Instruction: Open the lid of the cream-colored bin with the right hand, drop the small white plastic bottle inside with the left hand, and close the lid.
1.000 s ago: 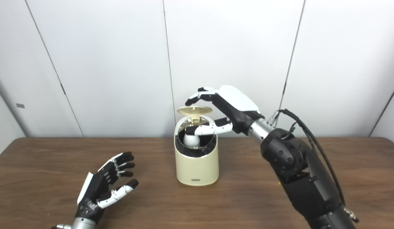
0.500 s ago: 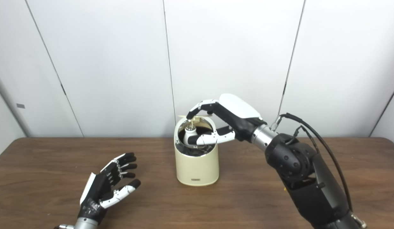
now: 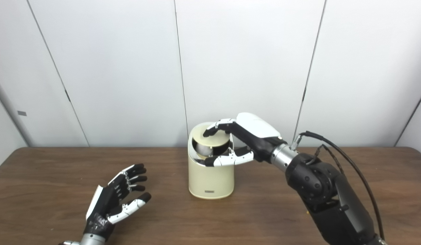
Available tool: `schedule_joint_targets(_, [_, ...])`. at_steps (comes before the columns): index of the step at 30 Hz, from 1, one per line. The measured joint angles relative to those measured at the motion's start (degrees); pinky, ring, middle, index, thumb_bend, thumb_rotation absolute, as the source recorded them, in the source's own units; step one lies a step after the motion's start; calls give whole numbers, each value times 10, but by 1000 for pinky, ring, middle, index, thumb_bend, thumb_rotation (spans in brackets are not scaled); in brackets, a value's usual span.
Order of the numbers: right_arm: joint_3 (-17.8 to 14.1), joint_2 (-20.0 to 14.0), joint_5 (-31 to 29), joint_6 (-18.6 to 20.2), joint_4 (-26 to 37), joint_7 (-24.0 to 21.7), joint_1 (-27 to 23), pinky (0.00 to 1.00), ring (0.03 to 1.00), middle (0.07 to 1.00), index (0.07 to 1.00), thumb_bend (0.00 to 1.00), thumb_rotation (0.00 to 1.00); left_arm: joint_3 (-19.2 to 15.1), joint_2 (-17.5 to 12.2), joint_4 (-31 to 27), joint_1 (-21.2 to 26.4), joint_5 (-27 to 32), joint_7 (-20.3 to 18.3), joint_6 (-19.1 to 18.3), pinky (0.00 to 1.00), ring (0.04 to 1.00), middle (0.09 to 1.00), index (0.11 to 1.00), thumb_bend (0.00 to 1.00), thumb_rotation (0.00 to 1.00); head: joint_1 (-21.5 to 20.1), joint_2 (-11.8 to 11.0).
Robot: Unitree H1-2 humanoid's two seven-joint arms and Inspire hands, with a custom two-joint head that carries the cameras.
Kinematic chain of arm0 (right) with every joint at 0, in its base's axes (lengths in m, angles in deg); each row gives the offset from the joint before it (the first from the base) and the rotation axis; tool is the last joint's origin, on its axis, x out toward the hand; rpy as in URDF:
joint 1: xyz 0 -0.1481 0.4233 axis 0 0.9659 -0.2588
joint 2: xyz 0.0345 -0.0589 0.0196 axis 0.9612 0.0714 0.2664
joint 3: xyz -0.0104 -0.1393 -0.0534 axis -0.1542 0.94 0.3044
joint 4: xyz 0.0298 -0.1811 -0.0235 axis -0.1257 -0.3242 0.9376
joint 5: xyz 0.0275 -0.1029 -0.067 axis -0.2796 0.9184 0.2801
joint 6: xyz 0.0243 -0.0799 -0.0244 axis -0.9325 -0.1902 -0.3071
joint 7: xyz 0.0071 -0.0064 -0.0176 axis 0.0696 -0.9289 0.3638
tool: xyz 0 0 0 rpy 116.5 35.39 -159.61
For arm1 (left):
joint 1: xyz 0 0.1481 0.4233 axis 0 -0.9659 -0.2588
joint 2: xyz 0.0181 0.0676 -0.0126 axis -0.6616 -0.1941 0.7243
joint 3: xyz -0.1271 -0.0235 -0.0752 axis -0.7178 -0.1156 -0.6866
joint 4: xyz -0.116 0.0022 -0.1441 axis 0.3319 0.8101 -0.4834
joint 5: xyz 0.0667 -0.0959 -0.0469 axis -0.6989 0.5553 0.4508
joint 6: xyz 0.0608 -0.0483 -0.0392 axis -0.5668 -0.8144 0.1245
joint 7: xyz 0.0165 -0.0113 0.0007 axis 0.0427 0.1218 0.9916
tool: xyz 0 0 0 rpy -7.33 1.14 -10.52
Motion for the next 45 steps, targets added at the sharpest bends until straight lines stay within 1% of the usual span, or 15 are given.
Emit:
schedule_joint_targets(5, [0,0,1,-3,0,0,5,723,867,750,722,594,691,0,0,-4,-3,0,0,-11,677,770,816,824,754,282,1,5])
schedule_joint_targets(8, [0,-1,1,-3,0,-1,7,733,864,746,721,595,680,0,0,-5,-3,0,0,-12,669,765,813,820,771,290,2,8])
schedule_joint_targets(14, [0,-2,1,-8,0,-1,7,707,858,737,719,595,673,1,1,-9,-5,1,0,-17,671,771,816,825,777,304,4,13])
schedule_joint_targets(17, [8,-10,10,-14,3,-3,7,698,848,733,718,610,678,1,1,-9,-5,1,0,-19,673,769,816,822,772,300,4,16])
schedule_joint_targets(20, [19,-18,31,-35,8,-1,7,713,827,711,705,630,649,1,1,-10,-5,2,0,-23,676,768,816,818,771,292,4,16])
schedule_joint_targets(21, [22,-19,43,-44,7,3,7,743,814,697,696,641,644,1,1,-10,-5,3,0,-24,675,767,815,817,772,293,4,16])
schedule_joint_targets(23, [35,-26,81,-77,7,20,7,774,792,678,684,657,644,1,3,-15,-5,3,0,-29,673,767,815,818,773,294,4,20])
schedule_joint_targets(24, [41,-31,97,-93,8,24,7,800,797,680,687,663,665,1,4,-20,-5,3,0,-31,672,766,814,817,773,291,4,20])
schedule_joint_targets(26, [49,-38,123,-110,10,26,7,826,806,686,691,673,673,1,4,-26,-5,2,0,-33,665,762,812,814,771,288,4,22])
schedule_joint_targets(28, [51,-40,136,-118,17,26,7,850,810,686,687,684,662,1,4,-26,-5,2,0,-36,665,763,815,818,763,289,6,24])
schedule_joint_targets(32, [51,-40,140,-123,27,21,7,870,815,688,687,691,627,2,4,-27,-5,2,0,-37,671,769,819,821,762,291,6,25])
schedule_joint_targets(38, [51,-39,139,-126,31,10,7,888,820,692,691,683,650,2,5,-29,-6,3,0,-40,678,772,819,819,766,285,7,27])
schedule_joint_targets(42, [51,-39,135,-130,38,1,7,874,816,692,692,675,656,2,7,-37,-6,5,0,-42,681,774,822,822,765,293,7,31])
schedule_joint_targets(44, [50,-38,131,-130,41,-3,7,865,810,693,708,674,658,2,7,-37,-7,5,0,-42,679,772,821,822,765,293,8,32])
schedule_joint_targets(45, [49,-37,125,-124,41,-10,7,871,811,702,732,669,660,2,7,-37,-7,5,0,-42,678,771,820,821,766,294,8,32])
